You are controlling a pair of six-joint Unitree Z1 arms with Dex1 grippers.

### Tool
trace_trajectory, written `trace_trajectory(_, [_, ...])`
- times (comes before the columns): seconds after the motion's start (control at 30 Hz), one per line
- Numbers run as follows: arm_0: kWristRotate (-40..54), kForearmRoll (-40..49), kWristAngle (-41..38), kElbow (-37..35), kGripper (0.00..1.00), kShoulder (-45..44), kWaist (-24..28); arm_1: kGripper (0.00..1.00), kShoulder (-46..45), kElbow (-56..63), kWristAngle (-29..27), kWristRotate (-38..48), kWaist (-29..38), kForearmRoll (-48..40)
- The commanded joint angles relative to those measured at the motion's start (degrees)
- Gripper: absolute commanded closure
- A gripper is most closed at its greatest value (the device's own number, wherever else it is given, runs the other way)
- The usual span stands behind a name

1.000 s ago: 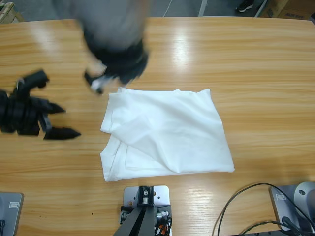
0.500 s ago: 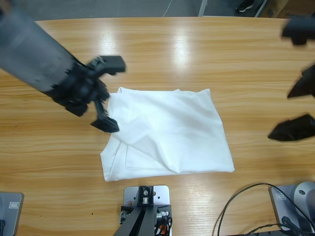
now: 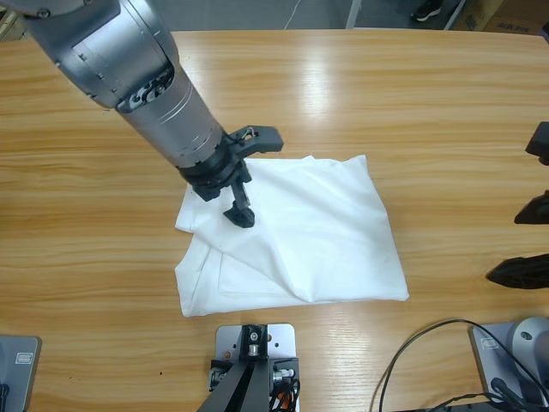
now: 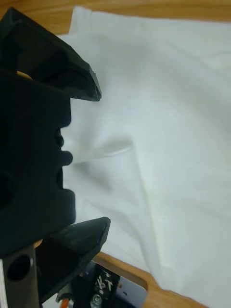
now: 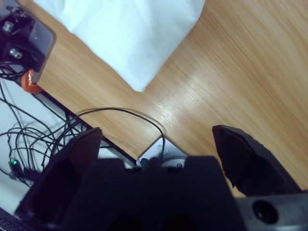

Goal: Fold clothes

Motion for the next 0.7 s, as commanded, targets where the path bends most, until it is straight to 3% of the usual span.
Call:
trace_trajectory(0.03, [-0.2,-0.6,-3.9,-0.1,0.677,5.2,-1.4,0.101,-1.1,3.5,1.2,0.1,-1.7,-1.9])
trace_trajectory(0.4, [-0.7,0.2,-3.8,0.7,0.664,7.3,-1.9,0.142,-4.2,6.7,1.0,0.9,-2.0,-2.7])
trace_trajectory(0.5, [-2.3,6.0,-3.7,0.7,1.0,4.9,-1.9,0.142,-4.2,7.2,0.7,0.9,-2.1,-3.2])
trace_trajectory(0.7, [-6.7,15.5,-7.1,1.3,1.0,1.5,-2.4,0.142,-3.4,8.6,0.9,1.6,-2.1,-5.8])
